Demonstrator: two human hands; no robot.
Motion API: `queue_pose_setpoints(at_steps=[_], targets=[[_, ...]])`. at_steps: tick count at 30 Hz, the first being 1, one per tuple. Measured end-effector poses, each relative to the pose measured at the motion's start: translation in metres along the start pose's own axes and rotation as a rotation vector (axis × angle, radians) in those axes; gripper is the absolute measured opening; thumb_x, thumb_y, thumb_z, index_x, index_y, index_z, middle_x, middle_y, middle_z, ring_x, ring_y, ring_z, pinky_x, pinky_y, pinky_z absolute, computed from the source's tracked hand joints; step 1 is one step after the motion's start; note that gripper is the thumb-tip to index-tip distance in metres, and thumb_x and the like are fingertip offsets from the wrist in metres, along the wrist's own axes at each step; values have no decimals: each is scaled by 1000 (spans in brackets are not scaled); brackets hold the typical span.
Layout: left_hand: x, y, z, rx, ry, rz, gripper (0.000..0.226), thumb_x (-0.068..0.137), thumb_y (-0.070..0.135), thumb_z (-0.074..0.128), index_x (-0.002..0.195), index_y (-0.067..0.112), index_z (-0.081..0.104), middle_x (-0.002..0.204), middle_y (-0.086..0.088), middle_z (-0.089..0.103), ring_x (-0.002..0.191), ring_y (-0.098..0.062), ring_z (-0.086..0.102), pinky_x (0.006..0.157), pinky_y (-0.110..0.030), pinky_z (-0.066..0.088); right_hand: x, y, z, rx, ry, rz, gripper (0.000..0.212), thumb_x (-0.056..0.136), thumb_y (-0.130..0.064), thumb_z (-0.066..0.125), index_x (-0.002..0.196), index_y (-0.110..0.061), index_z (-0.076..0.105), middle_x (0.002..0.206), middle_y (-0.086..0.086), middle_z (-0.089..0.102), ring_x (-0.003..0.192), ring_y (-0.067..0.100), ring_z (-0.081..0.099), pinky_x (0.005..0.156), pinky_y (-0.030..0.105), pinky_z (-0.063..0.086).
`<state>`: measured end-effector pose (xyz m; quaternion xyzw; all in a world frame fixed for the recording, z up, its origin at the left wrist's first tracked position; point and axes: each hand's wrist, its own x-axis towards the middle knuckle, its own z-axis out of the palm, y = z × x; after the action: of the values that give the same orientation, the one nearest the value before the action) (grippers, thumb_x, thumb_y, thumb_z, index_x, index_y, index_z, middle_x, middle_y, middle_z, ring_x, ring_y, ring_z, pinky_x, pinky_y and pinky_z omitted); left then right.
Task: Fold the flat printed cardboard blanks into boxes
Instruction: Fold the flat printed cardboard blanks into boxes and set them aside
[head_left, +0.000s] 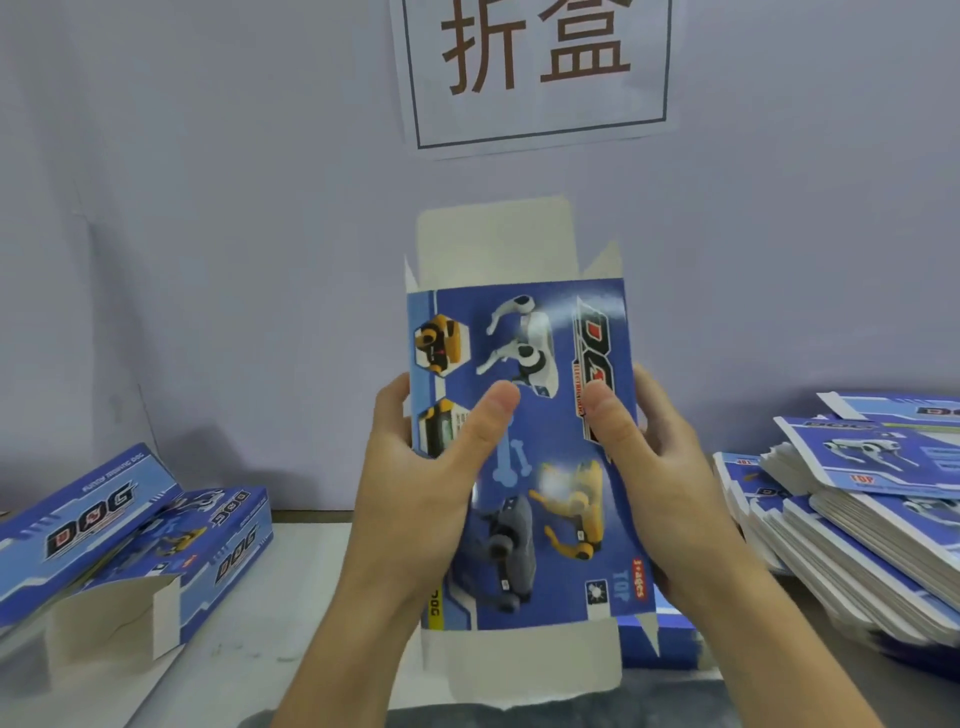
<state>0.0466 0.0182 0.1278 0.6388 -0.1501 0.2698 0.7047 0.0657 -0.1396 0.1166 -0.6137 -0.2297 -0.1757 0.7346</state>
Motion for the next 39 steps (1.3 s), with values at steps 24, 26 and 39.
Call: queue_pose_setpoints(at_steps=[24, 26, 39], targets=[[-1, 3, -18, 832, -69, 493, 95, 65, 79, 60, 143, 40, 25, 115, 31, 32, 107, -4, 43, 89, -45, 52, -8, -40, 1, -374, -13, -287, 46, 100, -45, 51, 72, -16, 73, 66, 7, 72, 62, 24, 67, 58, 40, 51], [0, 3, -22, 802, -49, 462, 97, 63, 80, 63, 144, 39, 27, 118, 29, 36, 109, -3, 44, 92, -45, 52, -7, -38, 1, -393, -95, -279, 30, 96, -38, 52, 81, -21, 72, 78, 2, 73, 73, 20, 69, 63, 39, 55], [-5, 13, -12, -21, -155, 282, 64, 84, 40, 70, 142, 28, 44, 125, 6, 69, 114, -18, 68, 88, -29, 58, -8, -28, 11, -45, -10, -310, 80, 84, -50, 63, 152, -46, 22, 133, -22, 61, 121, 4, 61, 94, 26, 54]])
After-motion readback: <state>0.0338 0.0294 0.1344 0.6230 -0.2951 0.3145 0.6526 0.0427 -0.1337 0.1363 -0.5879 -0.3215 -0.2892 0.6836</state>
